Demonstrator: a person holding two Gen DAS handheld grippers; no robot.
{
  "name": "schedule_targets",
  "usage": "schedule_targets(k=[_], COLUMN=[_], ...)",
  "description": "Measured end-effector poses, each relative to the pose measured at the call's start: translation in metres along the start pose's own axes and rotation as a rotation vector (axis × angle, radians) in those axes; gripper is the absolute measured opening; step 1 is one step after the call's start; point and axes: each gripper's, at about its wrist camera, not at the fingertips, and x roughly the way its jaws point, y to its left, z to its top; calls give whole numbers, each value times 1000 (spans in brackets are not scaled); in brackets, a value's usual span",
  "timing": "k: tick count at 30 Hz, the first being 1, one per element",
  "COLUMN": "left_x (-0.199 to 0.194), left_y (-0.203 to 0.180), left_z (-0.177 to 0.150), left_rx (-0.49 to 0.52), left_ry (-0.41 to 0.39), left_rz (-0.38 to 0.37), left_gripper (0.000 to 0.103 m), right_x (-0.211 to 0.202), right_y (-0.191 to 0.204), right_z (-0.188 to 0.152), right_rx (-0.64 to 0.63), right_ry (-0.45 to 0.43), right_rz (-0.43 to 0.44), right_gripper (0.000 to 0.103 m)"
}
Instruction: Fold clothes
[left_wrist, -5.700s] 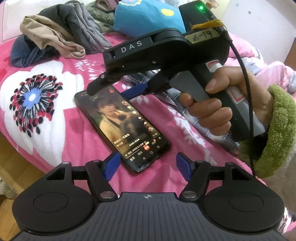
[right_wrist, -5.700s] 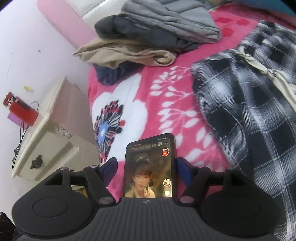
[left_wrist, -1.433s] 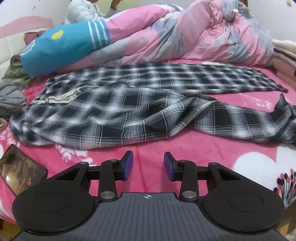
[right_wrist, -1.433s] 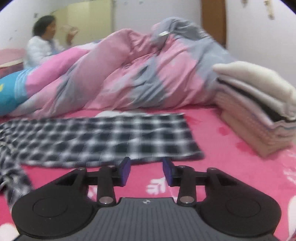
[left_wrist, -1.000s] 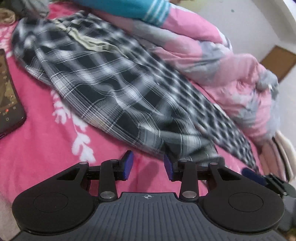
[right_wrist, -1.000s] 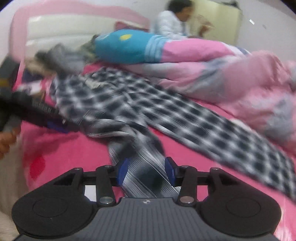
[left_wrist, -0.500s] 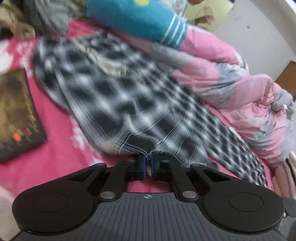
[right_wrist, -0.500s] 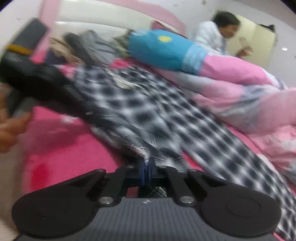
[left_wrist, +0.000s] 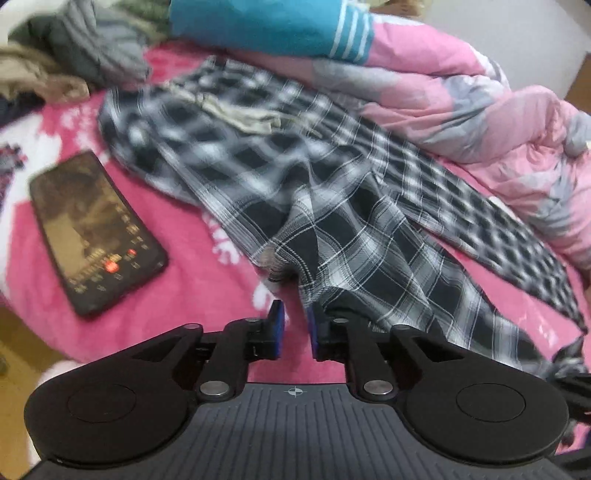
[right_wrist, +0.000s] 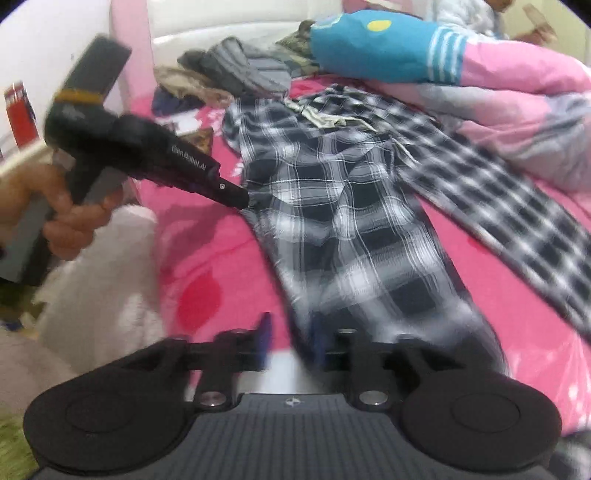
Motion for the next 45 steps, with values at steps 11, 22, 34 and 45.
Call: schedule_targets(k=[11,22,34,45], left_x=[-8,26,26,28], left_y=[-60,-101,-90,-93], left_z=[-19,-38,-36,-35], left_rx=[265,378,333,341], left_ry=[-52,32,46,58], left_rz=[-170,-205,-251,-238], left_gripper=[37,41,41,43], right_x=[-145,-115,-201,-157], right_y=[-125,-191,-130,-150], right_z=[-99,-114,-110,-141], right_rx=[821,1043,833,1047], right_ry=[-395,-340,-499,-326], right_rz=[-315,-252,-540,-462], right_gripper=[93,9,14,93])
